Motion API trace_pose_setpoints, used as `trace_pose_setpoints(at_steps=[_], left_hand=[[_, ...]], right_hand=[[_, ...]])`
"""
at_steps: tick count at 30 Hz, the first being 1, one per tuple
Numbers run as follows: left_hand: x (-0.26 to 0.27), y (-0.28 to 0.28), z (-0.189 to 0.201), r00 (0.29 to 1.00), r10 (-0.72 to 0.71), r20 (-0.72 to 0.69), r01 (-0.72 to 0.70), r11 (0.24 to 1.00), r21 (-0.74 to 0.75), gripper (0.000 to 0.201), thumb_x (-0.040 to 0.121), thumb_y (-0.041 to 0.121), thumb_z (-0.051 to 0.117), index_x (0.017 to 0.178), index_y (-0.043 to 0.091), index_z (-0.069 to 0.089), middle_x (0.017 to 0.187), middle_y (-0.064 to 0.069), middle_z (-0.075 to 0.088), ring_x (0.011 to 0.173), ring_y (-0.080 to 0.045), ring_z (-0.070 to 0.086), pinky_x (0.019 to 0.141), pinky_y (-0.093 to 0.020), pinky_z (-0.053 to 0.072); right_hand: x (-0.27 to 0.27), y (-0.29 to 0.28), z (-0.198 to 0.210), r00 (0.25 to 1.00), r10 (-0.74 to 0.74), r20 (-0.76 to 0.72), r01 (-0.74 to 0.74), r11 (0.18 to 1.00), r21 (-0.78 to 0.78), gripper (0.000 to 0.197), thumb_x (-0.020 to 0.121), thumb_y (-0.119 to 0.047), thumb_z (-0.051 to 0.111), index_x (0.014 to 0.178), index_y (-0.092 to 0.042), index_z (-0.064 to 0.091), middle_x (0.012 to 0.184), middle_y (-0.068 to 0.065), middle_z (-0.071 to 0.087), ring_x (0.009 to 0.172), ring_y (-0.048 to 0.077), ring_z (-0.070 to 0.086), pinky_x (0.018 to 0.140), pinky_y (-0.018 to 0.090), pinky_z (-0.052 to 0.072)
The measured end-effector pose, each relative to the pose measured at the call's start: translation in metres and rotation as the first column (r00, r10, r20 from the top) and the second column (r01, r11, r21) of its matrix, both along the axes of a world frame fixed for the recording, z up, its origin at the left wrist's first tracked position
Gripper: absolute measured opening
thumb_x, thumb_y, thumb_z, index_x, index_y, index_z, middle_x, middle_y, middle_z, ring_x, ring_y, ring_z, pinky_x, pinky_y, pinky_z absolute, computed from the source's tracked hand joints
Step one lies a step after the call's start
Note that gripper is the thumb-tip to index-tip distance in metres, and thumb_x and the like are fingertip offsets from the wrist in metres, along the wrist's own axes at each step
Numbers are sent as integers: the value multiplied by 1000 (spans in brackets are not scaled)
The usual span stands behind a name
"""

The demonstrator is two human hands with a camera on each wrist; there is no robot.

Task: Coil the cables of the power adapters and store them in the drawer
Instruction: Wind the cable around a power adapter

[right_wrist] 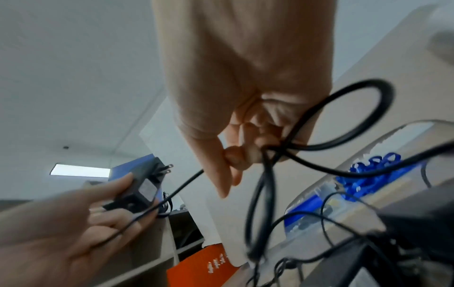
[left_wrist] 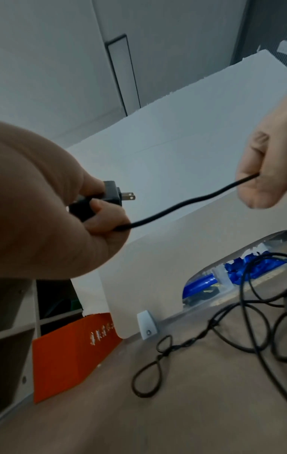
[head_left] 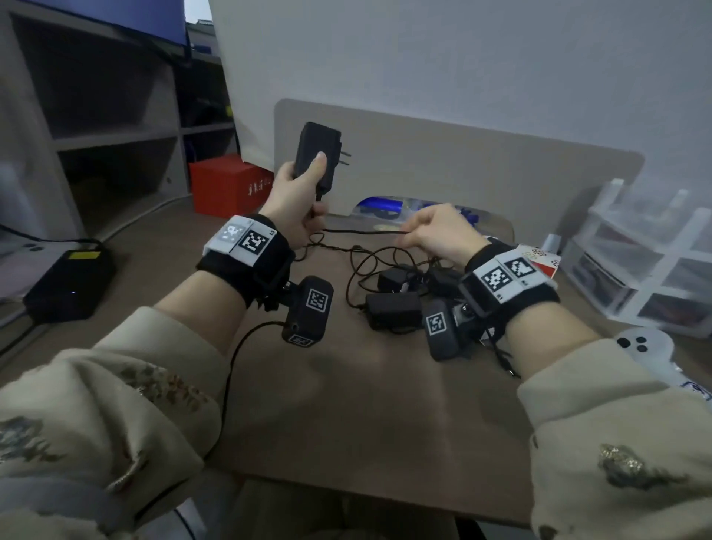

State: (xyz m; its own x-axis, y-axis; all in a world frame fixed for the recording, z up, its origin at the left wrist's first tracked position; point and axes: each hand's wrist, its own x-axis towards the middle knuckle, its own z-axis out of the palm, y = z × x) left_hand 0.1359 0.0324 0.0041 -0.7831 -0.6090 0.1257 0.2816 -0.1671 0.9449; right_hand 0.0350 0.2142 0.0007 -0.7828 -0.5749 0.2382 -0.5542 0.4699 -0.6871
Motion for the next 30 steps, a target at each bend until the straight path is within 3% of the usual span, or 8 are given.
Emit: trace_pose_setpoints(at_steps=[5, 10, 13, 16, 18, 21, 25, 30], left_hand=[[8, -2, 15, 997, 67, 24, -60, 974, -217, 31, 99, 44, 53, 117, 20, 45, 87, 1, 45, 56, -9, 39, 43, -19, 34], [7, -11, 15, 985, 171, -7, -165, 935, -314, 23, 99, 40, 53, 109, 22, 45, 86, 2, 46, 58, -10, 40, 41, -19, 33], [5, -24, 10, 965, 262, -30, -256, 902, -348, 25, 97, 38, 54, 113, 21, 46, 90, 5, 51, 66, -6, 45, 56, -20, 38], [3, -28, 4, 957, 291, 3, -275, 906, -321, 27, 96, 41, 55, 113, 21, 47, 88, 5, 51, 67, -9, 46, 55, -22, 37], [-1, -24, -1, 961, 274, 44, -245, 912, -329, 31, 97, 40, 54, 119, 19, 47, 88, 5, 51, 68, -8, 46, 52, -20, 36], [-7, -16, -10, 971, 228, 72, -184, 905, -383, 36, 98, 35, 55, 126, 14, 47, 87, 5, 49, 67, -6, 44, 51, -19, 33], [-12, -11, -15, 976, 194, 95, -141, 905, -401, 38, 99, 32, 55, 129, 13, 46, 87, 5, 47, 65, -5, 41, 51, -19, 34], [-14, -8, -21, 980, 173, 99, -124, 916, -381, 32, 98, 33, 56, 123, 14, 45, 84, 4, 45, 63, -7, 40, 52, -22, 33]], right_hand=[[-3, 7, 8, 982, 114, -149, -85, 978, 192, 11, 83, -10, 74, 85, -18, 68, 71, -9, 56, 65, 4, 49, 61, 16, 38], [-21, 20, -6, 977, 131, -171, -11, 823, 569, 20, 87, -1, 62, 84, -20, 66, 70, -14, 57, 68, 6, 54, 52, 5, 38], [-31, 35, -13, 984, 22, -177, 88, 802, 591, 8, 88, -14, 67, 88, -22, 70, 78, -8, 62, 79, 12, 57, 73, 20, 41], [-38, 45, -19, 979, -53, -199, 159, 809, 566, 10, 91, -18, 64, 82, -18, 69, 79, -1, 64, 83, 19, 60, 75, 25, 43], [-44, 43, -23, 961, -145, -235, 243, 848, 470, 12, 94, -17, 57, 89, -14, 68, 85, 7, 66, 87, 25, 63, 80, 28, 47], [-47, 39, -16, 914, -382, -139, 389, 921, 23, 15, 93, -7, 49, 92, -16, 60, 96, 10, 67, 89, 25, 66, 88, 35, 52], [-41, 42, 22, 827, -551, -113, 450, 768, -455, 22, 100, -7, 36, 87, -18, 50, 101, 0, 51, 90, 15, 47, 77, 22, 35], [-48, 48, 45, 745, -576, -336, 327, 755, -568, 26, 103, -22, 35, 114, -7, 54, 94, 0, 54, 83, 17, 48, 78, 37, 40]])
